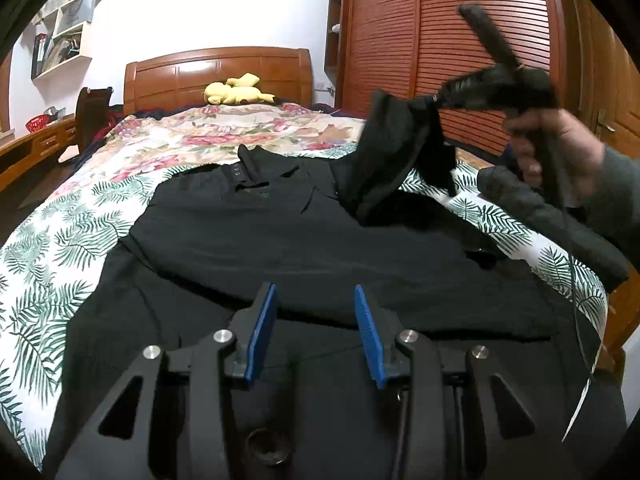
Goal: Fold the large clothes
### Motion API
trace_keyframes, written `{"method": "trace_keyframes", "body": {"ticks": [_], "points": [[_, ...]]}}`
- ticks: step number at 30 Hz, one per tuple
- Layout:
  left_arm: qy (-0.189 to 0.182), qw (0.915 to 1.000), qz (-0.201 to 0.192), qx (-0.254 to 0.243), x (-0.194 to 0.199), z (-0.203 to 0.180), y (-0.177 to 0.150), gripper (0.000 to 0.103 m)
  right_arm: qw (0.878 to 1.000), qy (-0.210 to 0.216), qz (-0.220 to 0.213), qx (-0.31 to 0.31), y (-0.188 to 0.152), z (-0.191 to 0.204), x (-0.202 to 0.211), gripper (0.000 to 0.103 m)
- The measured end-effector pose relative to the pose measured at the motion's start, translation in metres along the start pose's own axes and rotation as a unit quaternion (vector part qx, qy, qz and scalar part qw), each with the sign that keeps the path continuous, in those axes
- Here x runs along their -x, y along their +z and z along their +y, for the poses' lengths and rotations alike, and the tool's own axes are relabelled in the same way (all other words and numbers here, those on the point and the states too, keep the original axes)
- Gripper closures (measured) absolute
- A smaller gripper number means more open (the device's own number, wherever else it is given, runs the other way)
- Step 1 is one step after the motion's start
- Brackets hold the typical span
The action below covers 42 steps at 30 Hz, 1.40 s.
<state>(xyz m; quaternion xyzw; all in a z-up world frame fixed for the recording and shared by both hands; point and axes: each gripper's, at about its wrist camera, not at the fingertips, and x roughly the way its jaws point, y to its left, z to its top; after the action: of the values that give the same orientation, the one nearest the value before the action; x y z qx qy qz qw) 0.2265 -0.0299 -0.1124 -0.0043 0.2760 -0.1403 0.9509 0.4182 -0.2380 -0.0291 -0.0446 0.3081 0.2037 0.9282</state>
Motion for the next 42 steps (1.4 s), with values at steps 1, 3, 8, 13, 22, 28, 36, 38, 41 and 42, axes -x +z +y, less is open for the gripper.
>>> {"method": "trace_keyframes", "body": {"ticks": [1, 3, 8, 13, 22, 28, 36, 38, 41, 42], "points": [[0.0, 1.0, -0.002, 0.001, 0.003, 0.0, 0.001, 0.064, 1.0, 0.019, 0.002, 0.017, -0.001, 0.018, 0.006, 0.102], [0.001, 1.0, -0.007, 0.003, 0.009, 0.002, 0.002, 0.064, 0.997, 0.047, 0.02, 0.05, -0.007, 0.053, 0.012, 0.102], [0.004, 0.9998, -0.016, 0.008, 0.022, 0.008, 0.003, 0.064, 0.99, 0.065, 0.078, 0.101, -0.027, 0.107, 0.012, 0.101], [0.009, 0.9997, -0.017, 0.013, 0.034, 0.017, 0.001, 0.064, 0.988, 0.064, 0.089, 0.113, -0.037, 0.122, 0.025, 0.066], [0.019, 0.9993, -0.025, 0.02, 0.048, 0.028, 0.0, 0.064, 0.99, 0.062, 0.069, 0.108, -0.028, 0.113, 0.049, 0.06], [0.021, 0.9992, -0.029, 0.018, 0.052, 0.028, 0.001, 0.064, 0.991, 0.054, 0.053, 0.11, -0.027, 0.118, 0.061, 0.059], [0.026, 0.999, -0.034, 0.014, 0.062, 0.028, 0.002, 0.064, 0.995, 0.006, 0.075, 0.062, -0.041, 0.083, 0.023, 0.049], [0.029, 0.9989, -0.036, 0.012, 0.066, 0.029, 0.001, 0.064, 0.995, -0.004, 0.089, 0.051, -0.048, 0.072, 0.007, 0.049], [0.035, 0.9987, -0.036, 0.012, 0.071, 0.031, 0.0, 0.064, 0.994, -0.01, 0.107, 0.034, -0.059, 0.059, -0.013, 0.049], [0.036, 0.9986, -0.036, 0.012, 0.072, 0.032, 0.0, 0.064, 0.993, -0.011, 0.111, 0.029, -0.062, 0.056, -0.018, 0.049]]}}
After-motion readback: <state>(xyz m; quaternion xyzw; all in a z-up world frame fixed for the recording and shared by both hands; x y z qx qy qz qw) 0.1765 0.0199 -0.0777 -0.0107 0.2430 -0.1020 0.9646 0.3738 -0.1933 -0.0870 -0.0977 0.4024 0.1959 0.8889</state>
